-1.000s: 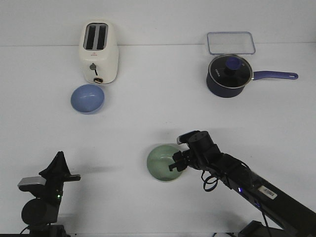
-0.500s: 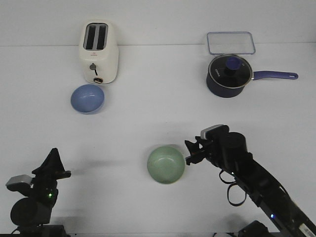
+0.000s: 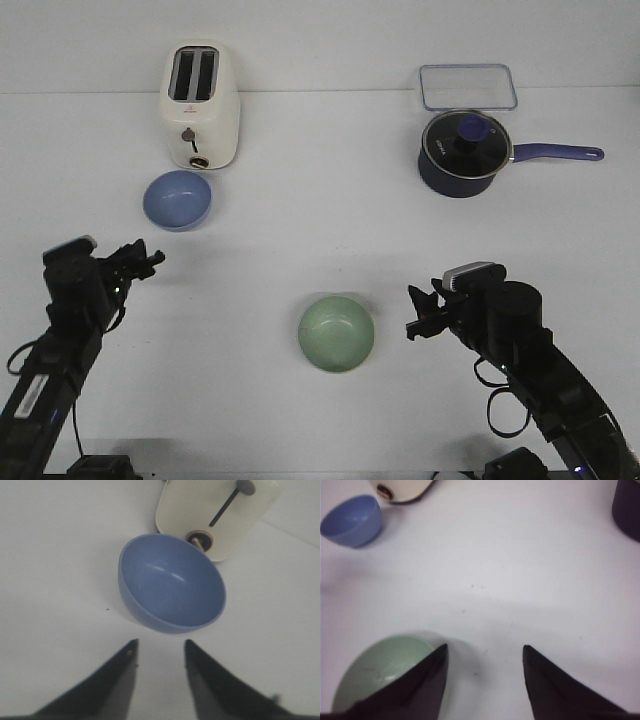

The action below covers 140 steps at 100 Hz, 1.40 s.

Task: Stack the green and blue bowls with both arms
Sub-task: 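Reach the left gripper to the light blue bowl and grasp its rim, then lift the blue bowl with the left gripper and lower it into the green bowl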

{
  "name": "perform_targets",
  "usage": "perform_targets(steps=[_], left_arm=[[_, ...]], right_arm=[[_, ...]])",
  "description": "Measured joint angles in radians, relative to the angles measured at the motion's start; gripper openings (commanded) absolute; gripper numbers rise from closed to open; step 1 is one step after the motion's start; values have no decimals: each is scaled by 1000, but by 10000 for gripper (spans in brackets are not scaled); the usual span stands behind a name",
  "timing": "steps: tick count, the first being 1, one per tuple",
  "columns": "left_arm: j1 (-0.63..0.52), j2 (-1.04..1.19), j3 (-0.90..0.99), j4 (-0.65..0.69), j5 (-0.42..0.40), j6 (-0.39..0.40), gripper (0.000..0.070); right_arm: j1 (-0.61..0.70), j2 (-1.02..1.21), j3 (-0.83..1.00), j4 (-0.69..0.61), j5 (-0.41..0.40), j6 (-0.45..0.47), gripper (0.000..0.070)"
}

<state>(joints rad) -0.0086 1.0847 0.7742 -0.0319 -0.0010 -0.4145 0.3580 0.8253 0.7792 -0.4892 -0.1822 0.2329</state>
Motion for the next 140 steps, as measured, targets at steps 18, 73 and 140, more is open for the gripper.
perform_targets(steps=[18, 73, 140], left_arm=[[23, 268, 172, 9, 1, 32, 584], [85, 726, 422, 15, 69, 34, 12], [-66, 231, 407, -246, 348, 134, 14]], right_arm=[[0, 0, 0, 0, 0, -13, 306], [0, 0, 0, 0, 32, -35, 306], [-169, -76, -243, 136, 156, -45, 293]])
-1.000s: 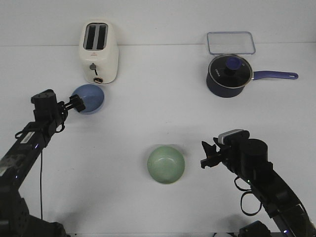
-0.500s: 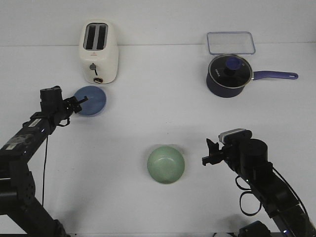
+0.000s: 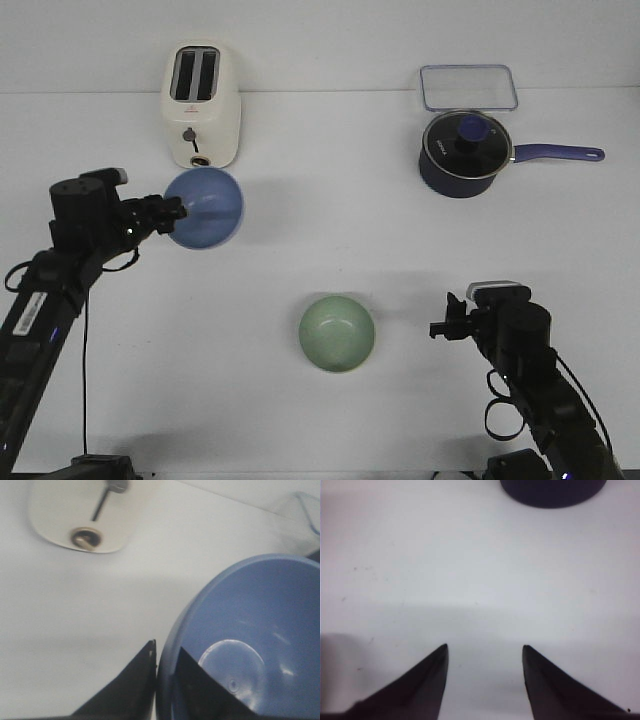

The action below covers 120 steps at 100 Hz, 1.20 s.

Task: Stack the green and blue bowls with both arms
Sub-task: 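Lift the blue bowl with the left gripper and lower it into the green bowl, then open the left gripper and withdraw it from the stacked bowls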

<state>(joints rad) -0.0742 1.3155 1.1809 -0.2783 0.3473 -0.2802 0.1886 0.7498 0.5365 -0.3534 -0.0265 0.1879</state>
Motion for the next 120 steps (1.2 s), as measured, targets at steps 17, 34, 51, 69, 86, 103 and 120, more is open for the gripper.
perform_targets(steps=[17, 34, 51, 69, 86, 103, 120], left_arm=[[-233, -58, -116, -2, 3, 4, 13], [-455, -13, -197, 46, -1, -1, 13], [-565, 64, -195, 107, -8, -7, 14], [-614, 176, -195, 157, -9, -21, 19], [-635, 194, -195, 199, -8, -26, 387], [-621, 160, -194, 177, -8, -25, 452], [-532, -7, -194, 148, -106, 5, 373]], right_arm=[[0, 0, 0, 23, -6, 0, 293], [0, 0, 0, 23, -25, 0, 294], [0, 0, 0, 23, -27, 0, 294], [0, 0, 0, 23, -33, 0, 294], [-1, 0, 0, 22, -34, 0, 293], [-1, 0, 0, 23, -34, 0, 293], [-1, -3, 0, 34, -34, -1, 283]])
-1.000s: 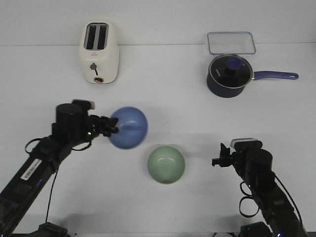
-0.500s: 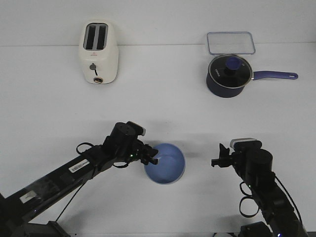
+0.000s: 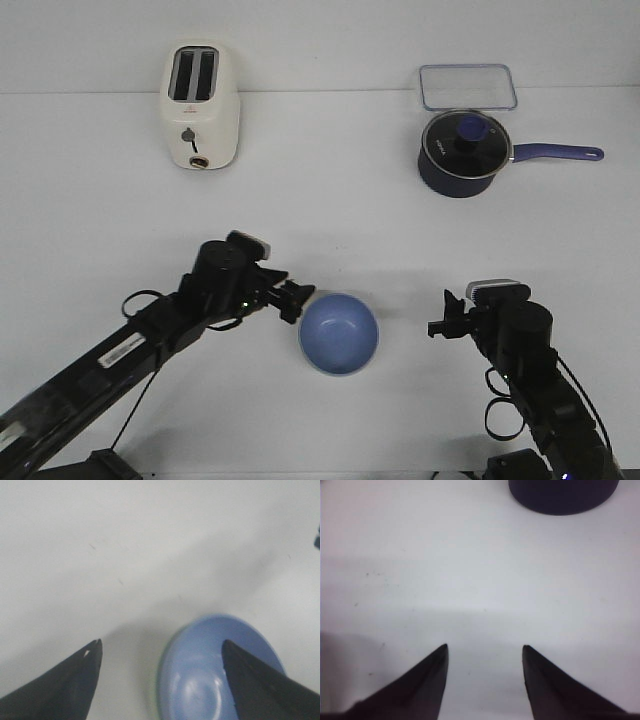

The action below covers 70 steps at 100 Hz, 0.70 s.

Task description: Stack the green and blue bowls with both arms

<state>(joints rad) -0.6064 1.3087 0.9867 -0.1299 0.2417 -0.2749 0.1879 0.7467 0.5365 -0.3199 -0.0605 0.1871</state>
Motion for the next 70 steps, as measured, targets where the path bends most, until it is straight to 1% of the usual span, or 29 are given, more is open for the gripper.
perform_targets(steps=[4, 7, 10, 14, 17, 18, 23, 31, 39, 49, 62, 70], left_arm=[[26, -48, 0, -13, -52, 21, 324], [45, -82, 0, -23, -97, 41, 260], [65, -115, 0, -35, -142, 66, 161], [90, -157, 1, -55, -207, 103, 0], [109, -185, 1, -72, -253, 128, 15], [116, -195, 1, -79, -267, 135, 19], [149, -238, -3, -96, -315, 165, 14], [201, -321, -54, -67, -340, 196, 14], [245, -432, -160, -18, -379, 212, 14], [290, -595, -332, 92, -435, 217, 13], [352, -814, -547, 241, -455, 225, 13], [385, -912, -626, 263, -457, 225, 14]], right_arm=[[0, -5, 0, 8, 0, 0, 255], [0, -12, 0, 17, 0, 0, 225], [0, -22, 0, 25, 0, 0, 176], [0, -39, 0, 33, 0, 0, 82], [0, -55, 0, 40, 0, 0, 6], [0, -60, 0, 41, 0, 0, 0], [0, -89, 0, 48, 0, 0, 0], [0, -150, -9, 70, 1, -1, 0], [0, -241, -47, 116, 1, -14, 0], [0, -383, -116, 154, 6, -47, 0], [0, -541, -176, 198, 64, -63, 0], [0, -567, -177, 208, 105, -68, 0]])
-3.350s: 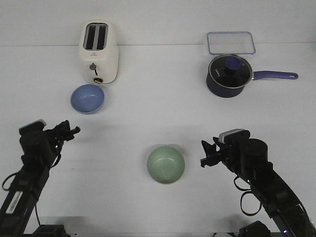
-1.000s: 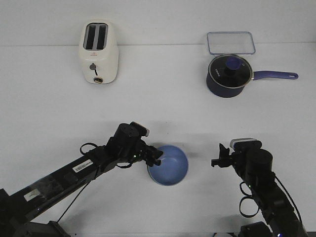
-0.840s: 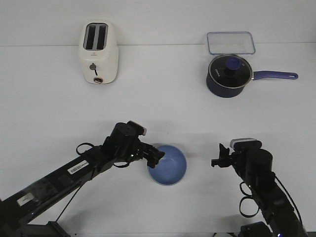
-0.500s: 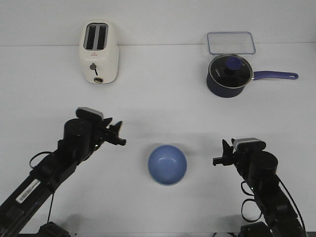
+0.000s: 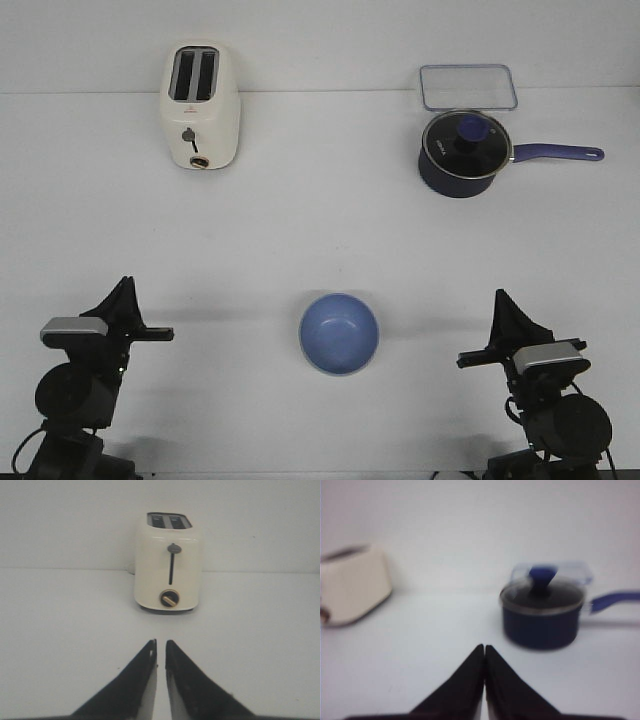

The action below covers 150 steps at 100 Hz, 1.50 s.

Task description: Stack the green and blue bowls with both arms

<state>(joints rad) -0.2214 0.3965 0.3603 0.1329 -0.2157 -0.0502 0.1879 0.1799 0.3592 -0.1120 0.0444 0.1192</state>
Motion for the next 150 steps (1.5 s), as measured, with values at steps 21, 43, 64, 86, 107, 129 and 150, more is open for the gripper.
perform_targets(steps=[21, 43, 64, 86, 107, 129, 150], left_arm=[[21, -67, -11, 34, -3, 0, 15], [21, -108, -9, 39, -2, 0, 15], [21, -110, -9, 39, -2, 0, 15], [21, -113, -9, 37, -2, 1, 15], [85, -171, -34, 21, 34, 0, 15], [179, -298, -229, -23, 167, 8, 15], [188, -391, -323, -13, 170, 7, 15]], right_arm=[[0, 0, -2, -3, 37, -5, 0], [0, 0, -2, -3, 37, -8, 0], [0, 0, -2, -3, 37, -8, 0], [0, 0, -2, -3, 37, -8, 0], [0, 0, -2, -3, 37, -8, 0], [0, 0, -2, -3, 37, -8, 0], [0, 0, -2, -3, 37, -8, 0]])
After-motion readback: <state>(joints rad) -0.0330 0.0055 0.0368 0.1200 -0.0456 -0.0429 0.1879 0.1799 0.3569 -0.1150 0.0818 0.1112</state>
